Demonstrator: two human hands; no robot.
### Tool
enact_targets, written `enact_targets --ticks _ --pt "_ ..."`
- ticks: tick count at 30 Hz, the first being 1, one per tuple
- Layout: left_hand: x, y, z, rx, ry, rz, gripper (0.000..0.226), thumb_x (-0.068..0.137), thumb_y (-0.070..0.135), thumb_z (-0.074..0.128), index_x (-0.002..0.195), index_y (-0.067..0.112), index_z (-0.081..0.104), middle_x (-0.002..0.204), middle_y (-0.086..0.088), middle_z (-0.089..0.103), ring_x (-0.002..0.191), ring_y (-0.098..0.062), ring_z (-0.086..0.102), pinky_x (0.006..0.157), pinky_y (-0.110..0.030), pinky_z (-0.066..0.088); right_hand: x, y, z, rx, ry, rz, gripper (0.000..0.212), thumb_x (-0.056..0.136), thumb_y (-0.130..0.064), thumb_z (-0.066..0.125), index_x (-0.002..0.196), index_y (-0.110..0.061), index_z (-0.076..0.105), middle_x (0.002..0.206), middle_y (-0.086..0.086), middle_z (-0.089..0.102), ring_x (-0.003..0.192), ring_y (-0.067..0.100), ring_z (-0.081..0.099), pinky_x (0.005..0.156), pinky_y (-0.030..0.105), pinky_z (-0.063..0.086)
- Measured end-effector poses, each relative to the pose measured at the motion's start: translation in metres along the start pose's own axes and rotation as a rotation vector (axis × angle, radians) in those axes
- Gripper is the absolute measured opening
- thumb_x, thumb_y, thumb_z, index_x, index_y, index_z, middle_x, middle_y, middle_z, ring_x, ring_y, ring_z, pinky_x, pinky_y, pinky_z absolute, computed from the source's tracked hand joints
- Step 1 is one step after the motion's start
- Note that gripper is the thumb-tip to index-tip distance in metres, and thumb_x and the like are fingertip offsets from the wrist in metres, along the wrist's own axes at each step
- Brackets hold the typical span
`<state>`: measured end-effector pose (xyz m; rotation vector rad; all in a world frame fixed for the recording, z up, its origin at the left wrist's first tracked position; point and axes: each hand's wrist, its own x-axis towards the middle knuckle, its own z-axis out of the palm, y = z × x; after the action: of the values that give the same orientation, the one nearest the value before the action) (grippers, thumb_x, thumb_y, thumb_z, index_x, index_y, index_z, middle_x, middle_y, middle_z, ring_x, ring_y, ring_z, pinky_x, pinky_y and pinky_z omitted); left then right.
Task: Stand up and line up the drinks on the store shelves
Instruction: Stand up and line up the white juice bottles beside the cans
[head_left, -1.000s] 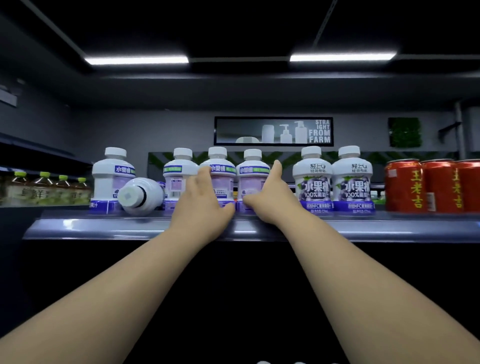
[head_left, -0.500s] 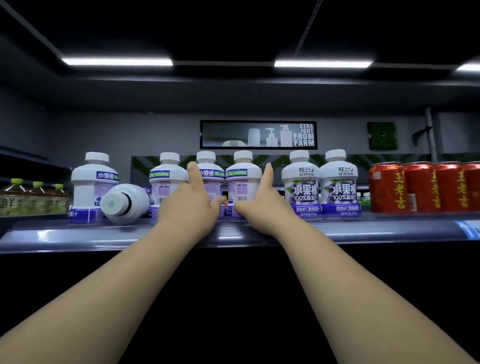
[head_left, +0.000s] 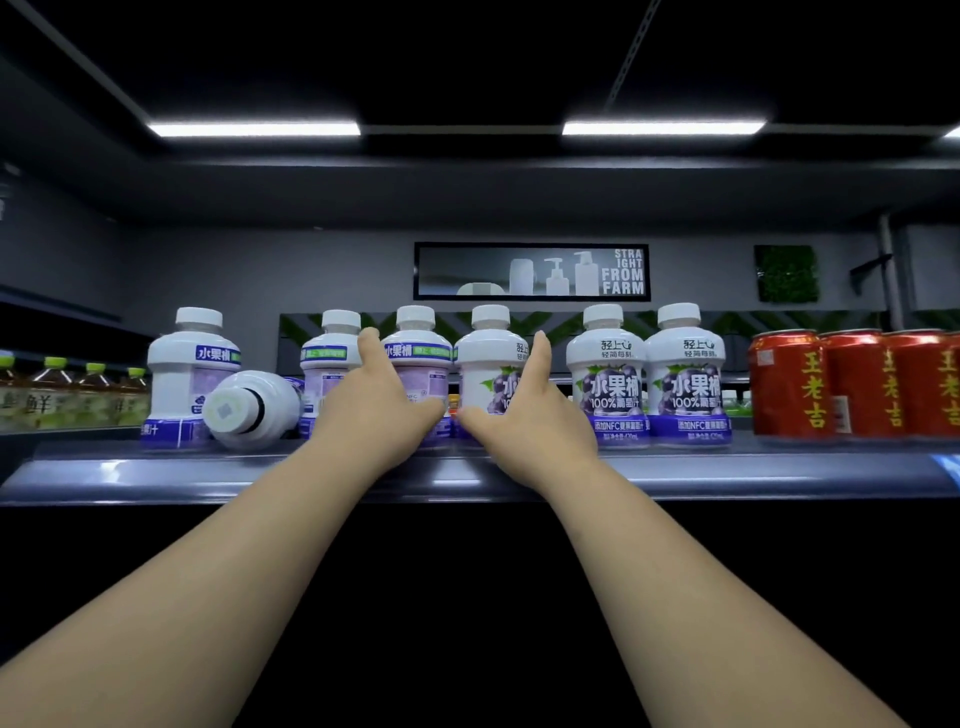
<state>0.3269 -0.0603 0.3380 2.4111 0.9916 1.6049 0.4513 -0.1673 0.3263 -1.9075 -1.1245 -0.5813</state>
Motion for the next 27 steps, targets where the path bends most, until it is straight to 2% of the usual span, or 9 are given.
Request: enact_targets --ticks 3,5,9,12,15,18,22,24,27 --pt "-0.002 -0.001 0.007 0.063 0.006 0.011 0.109 0.078 0.059 0.071 0.15 0.01 0.005 0.121 -0.016 0.062 0.109 -0.038 0.059 0.084 -0.043 0.048 0.0 0.002 -0.001 -0.013 -0.007 -0.003 0.118 0.081 -0.062 0.062 0.156 -0.02 -0.02 0.135 0.009 0.058 0.116 0.032 0.058 0.079 0.038 0.041" --pt "-0.001 -0.002 0.005 0.027 -0.007 0.008 0.106 0.077 0.057 0.074 0.148 0.01 0.01 0.121 -0.015 0.061 0.11 -0.037 0.059 0.083 -0.042 0.047 0.0 0.002 0.0 -0.023 0.002 -0.006 0.117 0.081 -0.06 0.063 0.156 -0.021 -0.018 0.135 0.009 0.057 0.116 0.032 0.058 0.078 0.037 0.041" --pt "0.004 -0.01 -0.006 -0.16 -0.1 -0.051 0.082 0.078 0.042 0.078 0.135 0.014 0.026 0.115 -0.005 0.055 0.102 -0.028 0.054 0.08 -0.034 0.038 0.0 0.003 0.003 -0.024 0.044 -0.021 0.123 0.076 -0.069 0.068 0.156 -0.019 -0.011 0.147 0.009 0.045 0.128 0.031 0.05 0.092 0.041 0.044" --pt "0.004 -0.011 -0.005 -0.172 -0.112 -0.036 0.079 0.076 0.045 0.078 0.132 0.016 0.029 0.113 -0.003 0.056 0.097 -0.026 0.052 0.078 -0.033 0.038 -0.001 0.001 0.003 -0.04 0.075 -0.037 0.128 0.071 -0.078 0.066 0.156 -0.016 -0.007 0.147 0.013 0.042 0.13 0.031 0.047 0.099 0.041 0.042" --pt "0.002 -0.01 0.003 -0.107 -0.047 -0.007 0.095 0.071 0.059 0.079 0.135 0.013 0.025 0.115 -0.009 0.056 0.103 -0.031 0.054 0.076 -0.034 0.036 -0.001 0.001 0.004 -0.071 0.071 -0.043 0.123 0.078 -0.075 0.06 0.156 -0.017 -0.017 0.144 0.012 0.049 0.124 0.031 0.053 0.087 0.04 0.044" --pt "0.004 -0.019 0.007 -0.19 -0.035 -0.023 0.101 0.071 0.056 0.08 0.142 0.017 0.02 0.132 -0.009 0.056 0.118 -0.031 0.055 0.087 -0.038 0.042 -0.001 0.003 0.005 -0.087 0.074 -0.047 0.117 0.084 -0.063 0.061 0.155 -0.019 -0.021 0.136 0.011 0.056 0.117 0.031 0.057 0.077 0.038 0.04" --pt "0.005 -0.026 0.005 -0.282 -0.135 -0.031 0.096 0.074 0.05 0.075 0.147 0.026 0.017 0.119 -0.003 0.064 0.115 -0.028 0.058 0.093 -0.039 0.044 -0.001 0.003 0.006 -0.065 0.107 -0.034 0.122 0.078 -0.069 0.068 0.156 -0.016 -0.009 0.146 0.012 0.043 0.129 0.033 0.048 0.096 0.042 0.043" --pt "0.002 -0.022 0.005 -0.244 -0.129 -0.015 0.103 0.07 0.062 0.076 0.146 0.022 0.019 0.127 -0.006 0.06 0.118 -0.03 0.057 0.091 -0.038 0.043 -0.002 0.0 0.006 -0.072 0.129 -0.041 0.122 0.076 -0.071 0.068 0.156 -0.015 -0.005 0.145 0.013 0.042 0.129 0.033 0.048 0.098 0.042 0.042" --pt "0.0 -0.017 0.006 -0.188 -0.089 -0.039 0.1 0.07 0.064 0.076 0.14 0.017 0.023 0.13 -0.012 0.058 0.116 -0.031 0.057 0.084 -0.037 0.04 -0.003 -0.001 0.002 -0.109 0.113 -0.058 0.121 0.078 -0.071 0.066 0.156 -0.015 -0.009 0.144 0.013 0.046 0.127 0.033 0.05 0.095 0.042 0.043"
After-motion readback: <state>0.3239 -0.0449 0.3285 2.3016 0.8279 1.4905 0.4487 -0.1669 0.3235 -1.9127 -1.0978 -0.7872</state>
